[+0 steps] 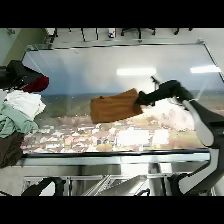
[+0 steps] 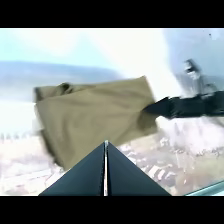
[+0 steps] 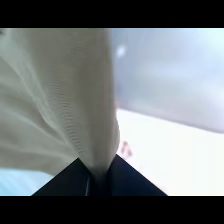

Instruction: Fold the shirts.

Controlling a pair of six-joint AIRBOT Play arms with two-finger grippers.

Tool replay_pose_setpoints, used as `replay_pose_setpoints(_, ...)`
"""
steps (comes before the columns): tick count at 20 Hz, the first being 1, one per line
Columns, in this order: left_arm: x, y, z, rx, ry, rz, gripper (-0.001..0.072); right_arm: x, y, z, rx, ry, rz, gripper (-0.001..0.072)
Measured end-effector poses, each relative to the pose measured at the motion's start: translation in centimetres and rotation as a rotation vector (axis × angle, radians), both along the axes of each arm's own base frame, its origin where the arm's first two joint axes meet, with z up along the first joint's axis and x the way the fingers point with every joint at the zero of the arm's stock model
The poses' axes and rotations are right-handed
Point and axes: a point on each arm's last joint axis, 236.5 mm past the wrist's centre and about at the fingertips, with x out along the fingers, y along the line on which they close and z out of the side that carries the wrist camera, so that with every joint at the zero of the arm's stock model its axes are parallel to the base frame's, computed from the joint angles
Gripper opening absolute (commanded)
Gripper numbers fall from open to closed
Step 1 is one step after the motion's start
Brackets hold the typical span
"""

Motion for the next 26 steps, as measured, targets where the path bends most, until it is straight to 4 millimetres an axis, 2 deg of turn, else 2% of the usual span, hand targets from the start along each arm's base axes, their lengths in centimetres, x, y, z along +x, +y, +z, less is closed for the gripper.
replay_pose_setpoints(1,0.0,0.0,0.0,0.0,0.0,0.0,0.0021,0.9,-2.1,1.2,-0.001,-0.024,-0.052,0.0017)
replay_pose_setpoints(3,0.0,0.0,0.0,0.001,0.002,-0.001,0.0021,2.2,-7.8,3.7,-0.009,-0.067,-0.184,0.0017)
replay_pose_setpoints(5,0.0,0.0,-0.1,0.001,0.002,-0.001,0.002,2.2,-15.0,5.8,-0.032,-0.095,-0.335,0.0016)
replay_pose_setpoints(6,0.0,0.0,-0.1,0.002,0.002,-0.001,0.002,1.6,-19.0,6.7,-0.043,-0.105,-0.422,0.0017)
replay_pose_setpoints(8,0.0,0.0,-0.1,0.002,0.002,0.0,0.002,-1.1,-26.9,7.9,-0.064,-0.114,-0.604,0.0018)
replay_pose_setpoints(9,0.0,0.0,-0.1,0.002,0.002,0.0,0.0021,-3.1,-30.7,8.1,-0.074,-0.109,-0.696,0.0019)
replay_pose_setpoints(11,0.0,0.0,-0.1,0.002,0.002,0.0,0.002,-7.7,-36.0,7.4,-0.078,-0.074,-0.823,0.0019)
replay_pose_setpoints(12,0.0,0.0,-0.1,0.002,0.002,0.0,0.0021,-9.9,-37.4,6.6,-0.071,-0.048,-0.859,0.0018)
replay_pose_setpoints(14,0.0,0.0,-0.1,0.002,0.002,0.0,0.002,-14.0,-39.1,4.5,-0.06,0.009,-0.917,0.0018)
replay_pose_setpoints(18,-0.1,0.0,-0.1,0.002,0.003,-0.001,0.002,-19.5,-38.8,0.9,-0.005,0.103,-0.986,0.002)
replay_pose_setpoints(19,-0.1,0.0,-0.1,0.002,0.003,-0.001,0.002,-20.4,-38.7,0.4,0.003,0.114,-1.001,0.0051)
replay_pose_setpoints(20,-0.1,0.0,-0.1,0.001,0.003,-0.001,0.0021,-21.1,-38.6,0.1,0.01,0.122,-1.013,0.0363)
replay_pose_setpoints(21,-0.1,0.0,-0.1,0.002,0.006,-0.003,0.002,-21.7,-38.5,-0.1,0.017,0.131,-1.017,0.072)
replay_pose_setpoints(24,-0.3,-0.1,-0.3,0.003,0.016,-0.01,0.002,-23.1,-36.9,-0.2,0.065,0.179,-0.989,0.0706)
replay_pose_setpoints(26,-0.4,-0.1,-0.3,0.004,0.019,-0.011,0.0021,-23.6,-35.6,0.6,0.113,0.215,-0.977,0.0704)
